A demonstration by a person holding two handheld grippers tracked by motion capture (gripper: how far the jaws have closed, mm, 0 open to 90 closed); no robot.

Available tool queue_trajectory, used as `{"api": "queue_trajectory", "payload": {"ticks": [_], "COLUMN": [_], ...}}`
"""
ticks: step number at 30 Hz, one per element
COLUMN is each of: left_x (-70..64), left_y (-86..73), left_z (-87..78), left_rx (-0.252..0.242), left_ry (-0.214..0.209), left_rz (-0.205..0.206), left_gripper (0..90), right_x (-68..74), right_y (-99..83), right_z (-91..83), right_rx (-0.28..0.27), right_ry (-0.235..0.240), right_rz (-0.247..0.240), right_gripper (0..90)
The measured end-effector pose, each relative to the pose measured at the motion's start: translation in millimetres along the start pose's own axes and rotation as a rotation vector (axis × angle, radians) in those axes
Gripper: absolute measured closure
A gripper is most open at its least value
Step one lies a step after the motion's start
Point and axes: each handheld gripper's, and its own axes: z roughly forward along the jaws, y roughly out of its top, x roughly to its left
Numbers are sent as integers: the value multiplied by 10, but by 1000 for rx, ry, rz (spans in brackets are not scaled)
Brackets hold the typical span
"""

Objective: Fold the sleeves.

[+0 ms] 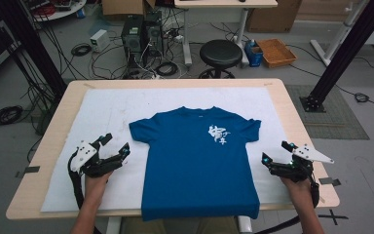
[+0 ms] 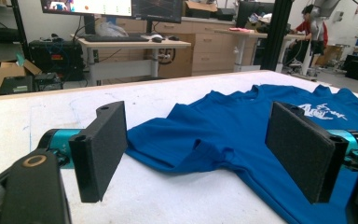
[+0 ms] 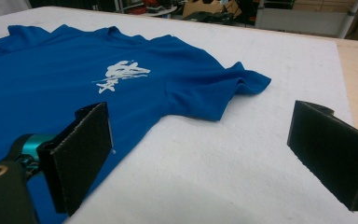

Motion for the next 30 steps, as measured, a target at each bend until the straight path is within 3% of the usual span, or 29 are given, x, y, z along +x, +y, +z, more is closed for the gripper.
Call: {"api": "queue_trajectory", "payload": {"ticks": [13, 20, 25, 30], "left_x": [6, -8, -5, -14], "left_y": [2, 5, 8, 16], "left_z": [5, 16, 23, 44], "left_rx": [2, 11, 19, 41], "left_ry": [10, 32, 41, 55], "left_rz": [-5, -3, -10, -4], "left_gripper": [210, 210, 210, 210], "right_x": [-9, -49, -78, -126], "right_y": [5, 16, 30, 173], "right_z": [5, 23, 31, 88], "right_rx": [9, 26, 38, 47], "right_ry": [-16, -39, -29, -42], "right_rz": [21, 74, 123, 160], "right_gripper": [59, 59, 59, 60]}}
